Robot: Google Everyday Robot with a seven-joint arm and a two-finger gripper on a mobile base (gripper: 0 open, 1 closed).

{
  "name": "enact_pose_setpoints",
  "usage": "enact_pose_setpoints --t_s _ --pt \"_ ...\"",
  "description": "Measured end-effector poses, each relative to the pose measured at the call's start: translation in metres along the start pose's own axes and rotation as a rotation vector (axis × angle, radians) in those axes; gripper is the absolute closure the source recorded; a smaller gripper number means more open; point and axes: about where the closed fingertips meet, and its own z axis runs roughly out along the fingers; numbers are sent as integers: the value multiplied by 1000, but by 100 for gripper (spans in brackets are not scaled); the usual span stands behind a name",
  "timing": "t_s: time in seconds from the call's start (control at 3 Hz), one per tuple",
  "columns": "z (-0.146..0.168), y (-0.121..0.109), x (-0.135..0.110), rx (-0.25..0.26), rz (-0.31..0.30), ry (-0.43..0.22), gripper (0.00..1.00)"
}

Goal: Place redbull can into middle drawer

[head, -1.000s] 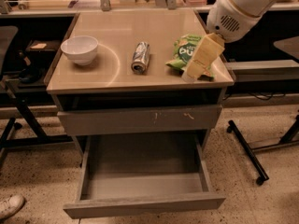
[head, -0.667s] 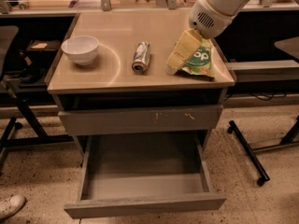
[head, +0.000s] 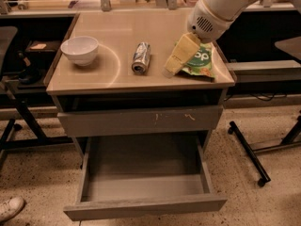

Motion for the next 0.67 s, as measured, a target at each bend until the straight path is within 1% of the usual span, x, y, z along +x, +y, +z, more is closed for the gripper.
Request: enact_pose_setpoints --t_s 0.33,0.67 --pt "21 -1 -20 26 27 -8 0" --pt "46 -15 -43 96 100 36 0"
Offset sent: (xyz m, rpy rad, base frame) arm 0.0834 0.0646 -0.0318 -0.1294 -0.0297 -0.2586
